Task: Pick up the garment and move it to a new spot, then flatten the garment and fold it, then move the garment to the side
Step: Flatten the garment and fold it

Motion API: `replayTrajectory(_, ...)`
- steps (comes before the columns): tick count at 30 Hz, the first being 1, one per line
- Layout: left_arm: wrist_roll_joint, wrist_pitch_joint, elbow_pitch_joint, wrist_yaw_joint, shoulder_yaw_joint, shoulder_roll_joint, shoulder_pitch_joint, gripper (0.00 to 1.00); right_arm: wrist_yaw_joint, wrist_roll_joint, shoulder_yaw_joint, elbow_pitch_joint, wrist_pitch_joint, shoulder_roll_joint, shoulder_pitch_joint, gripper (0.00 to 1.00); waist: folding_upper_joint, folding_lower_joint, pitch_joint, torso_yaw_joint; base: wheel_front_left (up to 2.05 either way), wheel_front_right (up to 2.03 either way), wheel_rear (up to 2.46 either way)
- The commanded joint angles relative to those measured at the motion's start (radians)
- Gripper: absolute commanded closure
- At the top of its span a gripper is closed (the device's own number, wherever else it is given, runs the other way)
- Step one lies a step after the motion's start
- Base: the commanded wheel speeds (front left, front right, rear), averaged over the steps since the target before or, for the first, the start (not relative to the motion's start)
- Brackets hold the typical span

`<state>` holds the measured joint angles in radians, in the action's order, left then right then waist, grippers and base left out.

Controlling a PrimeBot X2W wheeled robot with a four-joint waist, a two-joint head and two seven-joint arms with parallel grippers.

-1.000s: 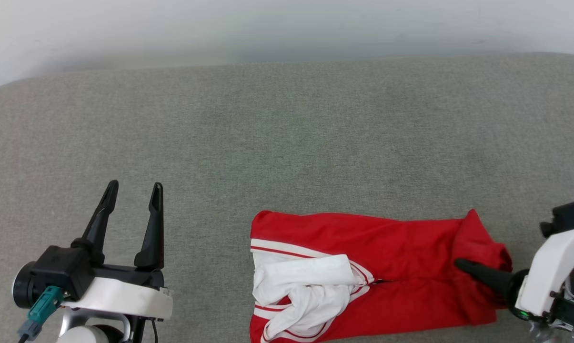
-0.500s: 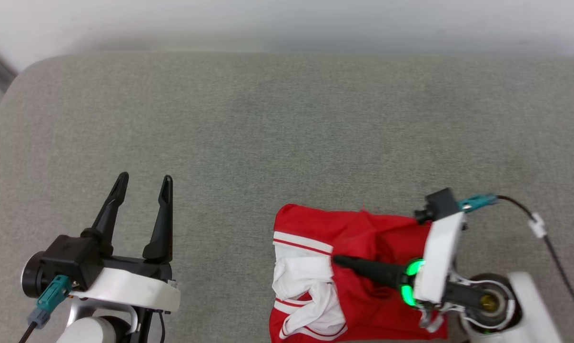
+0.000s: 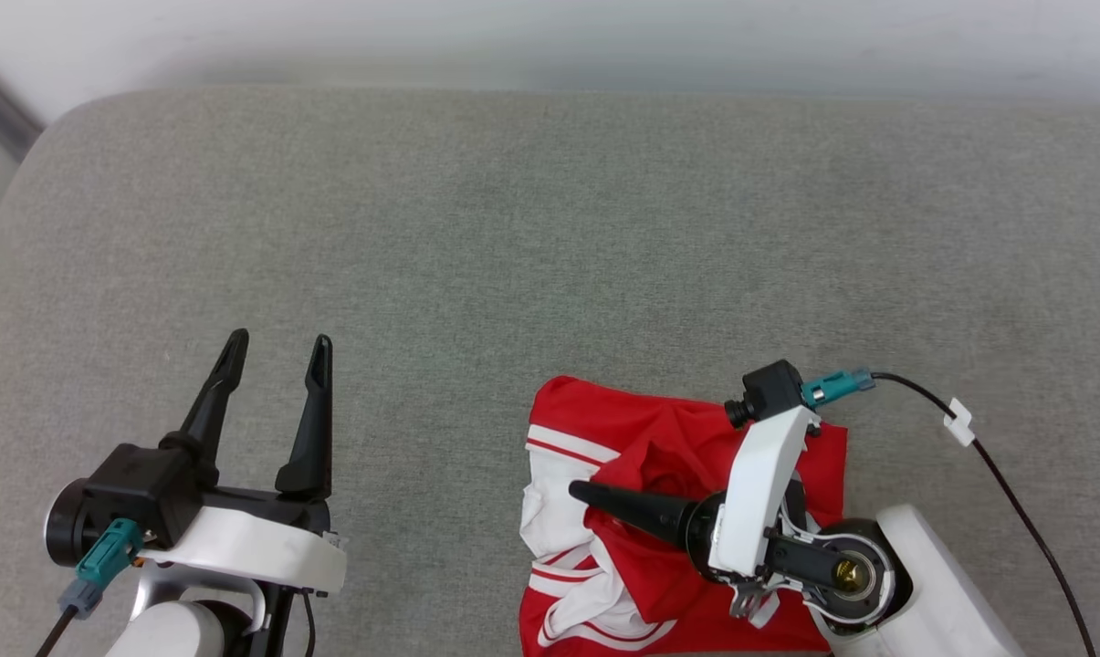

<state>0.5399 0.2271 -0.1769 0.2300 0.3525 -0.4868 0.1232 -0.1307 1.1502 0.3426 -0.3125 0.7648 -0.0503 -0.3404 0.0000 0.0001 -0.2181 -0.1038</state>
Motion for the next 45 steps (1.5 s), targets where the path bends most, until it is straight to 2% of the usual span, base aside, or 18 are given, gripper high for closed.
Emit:
replayTrajectory(1, 0.004, -0.001, 0.005, -0.001, 0.003, -0.001, 0.000, 0.00, 0.000, -0.011, 0.007, 0.016, -0.013, -0.001, -0.016, 0.00, 0.0000, -0.0001, 0.008, 0.008, 0.00, 0.00, 0.00)
replayTrajectory(5, 0.006, -0.011, 0.010, 0.003, 0.005, -0.007, -0.009, 0.00, 0.000, -0.079, 0.043, 0.077, -0.059, -0.041, -0.017, 0.00, 0.0000, -0.0001, 0.028, 0.025, 0.00, 0.00, 0.00)
replayTrajectory(9, 0.006, -0.011, 0.013, 0.008, 0.004, -0.010, -0.018, 0.00, 0.000, -0.267, 0.074, 0.111, -0.142, -0.123, -0.005, 0.00, 0.0000, -0.0001, 0.050, 0.042, 0.00, 0.00, 0.00)
replayTrajectory(11, 0.007, -0.010, 0.014, 0.013, 0.003, -0.011, -0.024, 0.00, 0.000, -0.379, 0.056, 0.112, -0.184, -0.157, 0.004, 0.00, 0.0000, -0.0001, 0.060, 0.050, 0.00, 0.00, 0.00)
replayTrajectory(15, 0.009, -0.005, 0.015, 0.019, 0.000, -0.011, -0.038, 0.00, 0.000, -0.559, -0.035, 0.135, -0.272, -0.187, 0.029, 0.00, 0.0000, -0.0001, 0.072, 0.063, 0.00, 0.00, 0.00)
replayTrajectory(20, 0.010, 0.011, 0.025, 0.028, -0.020, -0.002, -0.054, 0.00, 0.000, -0.752, -0.187, 0.192, -0.428, -0.186, 0.086, 0.00, 0.0000, -0.0001, 0.084, 0.082, 0.00, 0.00, 0.00)
replayTrajectory(21, 0.011, 0.016, 0.031, 0.026, -0.023, 0.001, -0.059, 0.00, 0.000, -0.782, -0.221, 0.202, -0.470, -0.176, 0.094, 0.00, 0.0000, -0.0001, 0.087, 0.087, 0.00, 0.00, 0.00)
replayTrajectory(22, 0.006, 0.027, 0.048, 0.023, -0.034, 0.013, -0.070, 0.00, 0.000, -0.852, -0.298, 0.224, -0.588, -0.143, 0.114, 0.00, 0.0000, -0.0001, 0.097, 0.100, 0.00, 0.00, 0.00)
replayTrajectory(26, 0.001, 0.034, 0.073, 0.012, -0.043, 0.027, -0.089, 0.00, 0.000, -0.909, -0.357, 0.249, -0.713, -0.097, 0.152, 0.00, 0.0000, -0.0001, 0.119, 0.111, 0.00, 0.00, 0.00)
replayTrajectory(31, -0.026, 0.038, 0.086, 0.010, -0.054, 0.036, -0.116, 0.00, 0.000, -0.944, -0.382, 0.296, -0.769, -0.065, 0.209, 0.00, 0.0000, -0.0001, 0.160, 0.120, 0.00, 0.00, 0.00)
replayTrajectory(45, -0.078, 0.039, 0.090, -0.003, -0.063, 0.062, -0.182, 0.00, 0.000, -0.970, -0.323, 0.473, -0.707, -0.042, 0.412, 0.00, 0.0000, -0.0001, 0.221, 0.135, 0.00, 0.00, 0.00)
